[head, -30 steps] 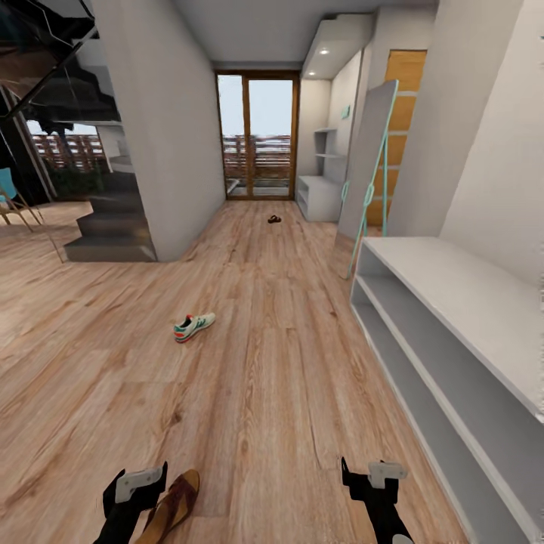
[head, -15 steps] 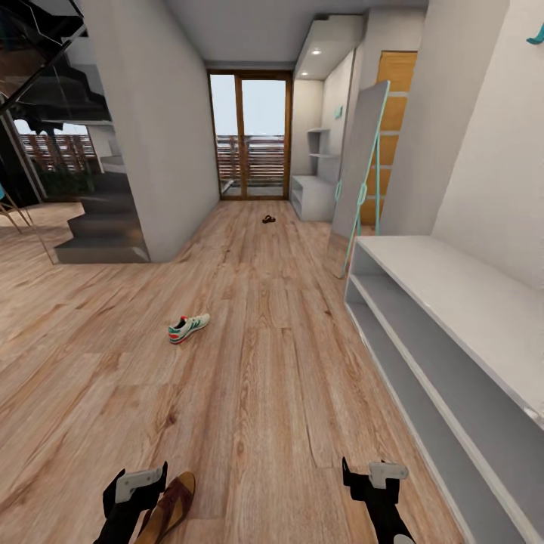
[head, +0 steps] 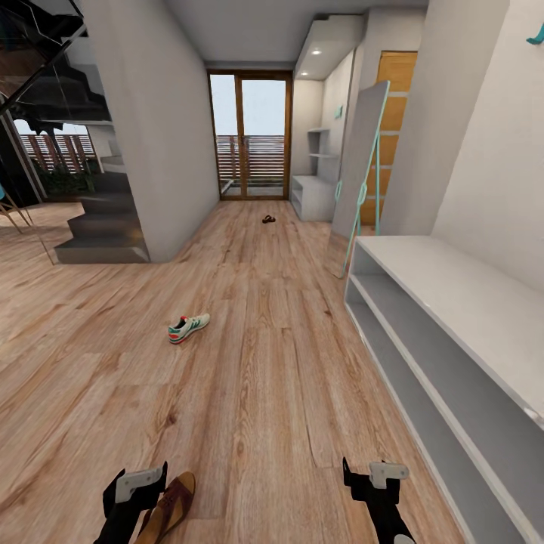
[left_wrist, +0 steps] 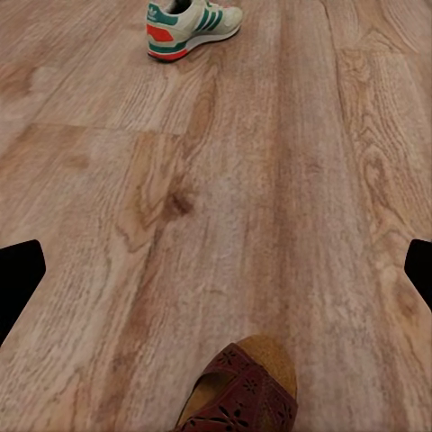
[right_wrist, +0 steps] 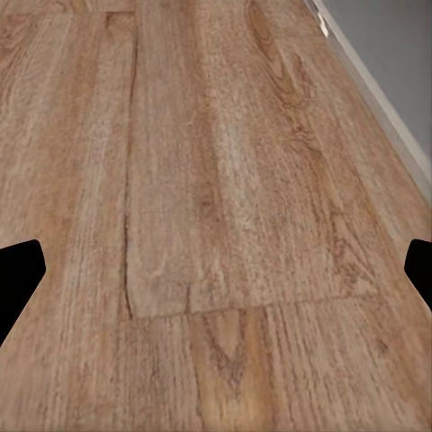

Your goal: Pick up the two gym shoes and the two sandals from the corridor floor and place them onto the hallstand (shoe rack) in the corridor, making sure they are on the rack and not on the floor. Arrange them so the two gym shoes are next to each other and the two sandals are next to each other.

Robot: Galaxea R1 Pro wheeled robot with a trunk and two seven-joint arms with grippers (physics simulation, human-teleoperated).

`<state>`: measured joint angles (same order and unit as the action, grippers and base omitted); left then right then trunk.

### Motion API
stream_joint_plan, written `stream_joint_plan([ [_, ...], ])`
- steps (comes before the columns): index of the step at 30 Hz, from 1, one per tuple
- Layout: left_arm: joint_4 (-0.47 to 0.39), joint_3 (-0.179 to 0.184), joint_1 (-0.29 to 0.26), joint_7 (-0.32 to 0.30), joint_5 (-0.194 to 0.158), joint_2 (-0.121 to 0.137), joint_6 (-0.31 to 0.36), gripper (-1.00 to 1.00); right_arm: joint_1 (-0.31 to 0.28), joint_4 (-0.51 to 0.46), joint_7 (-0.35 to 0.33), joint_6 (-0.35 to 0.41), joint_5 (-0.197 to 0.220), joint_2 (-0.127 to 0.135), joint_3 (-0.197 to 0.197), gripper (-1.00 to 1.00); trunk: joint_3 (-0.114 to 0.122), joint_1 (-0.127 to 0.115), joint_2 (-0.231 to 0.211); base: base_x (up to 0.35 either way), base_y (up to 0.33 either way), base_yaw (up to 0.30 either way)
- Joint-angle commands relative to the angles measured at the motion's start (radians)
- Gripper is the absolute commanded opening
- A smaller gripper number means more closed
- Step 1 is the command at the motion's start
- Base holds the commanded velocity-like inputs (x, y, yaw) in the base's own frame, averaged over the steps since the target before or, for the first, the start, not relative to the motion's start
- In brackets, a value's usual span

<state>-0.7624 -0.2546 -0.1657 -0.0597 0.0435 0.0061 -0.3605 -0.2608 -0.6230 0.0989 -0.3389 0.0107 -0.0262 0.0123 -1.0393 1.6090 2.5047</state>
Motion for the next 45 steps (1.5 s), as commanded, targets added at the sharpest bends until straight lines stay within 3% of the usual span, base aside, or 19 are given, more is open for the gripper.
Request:
stream_joint_plan([
  [1,0.0,0.0,0.0,0.0,0.0,0.0,0.0,1.0,0.0,0.0,0.0,0.0,0.0,0.0,0.0,1.0,0.0,0.0,0.0,0.0,0.0,0.0],
  [24,0.0,0.0,0.0,0.0,0.001,0.0,0.0,1.0,0.0,0.0,0.001,0.0,0.006,-0.001,-0.002,1.0,0.0,0.0,0.0,-0.002,0.0,0.0],
  [45,0.0,0.0,0.0,0.0,0.0,0.0,-0.004,1.0,0.0,0.003,0.0,0.0,0.001,-0.006,0.001,1.0,0.0,0.0,0.0,-0.108,0.0,0.0],
])
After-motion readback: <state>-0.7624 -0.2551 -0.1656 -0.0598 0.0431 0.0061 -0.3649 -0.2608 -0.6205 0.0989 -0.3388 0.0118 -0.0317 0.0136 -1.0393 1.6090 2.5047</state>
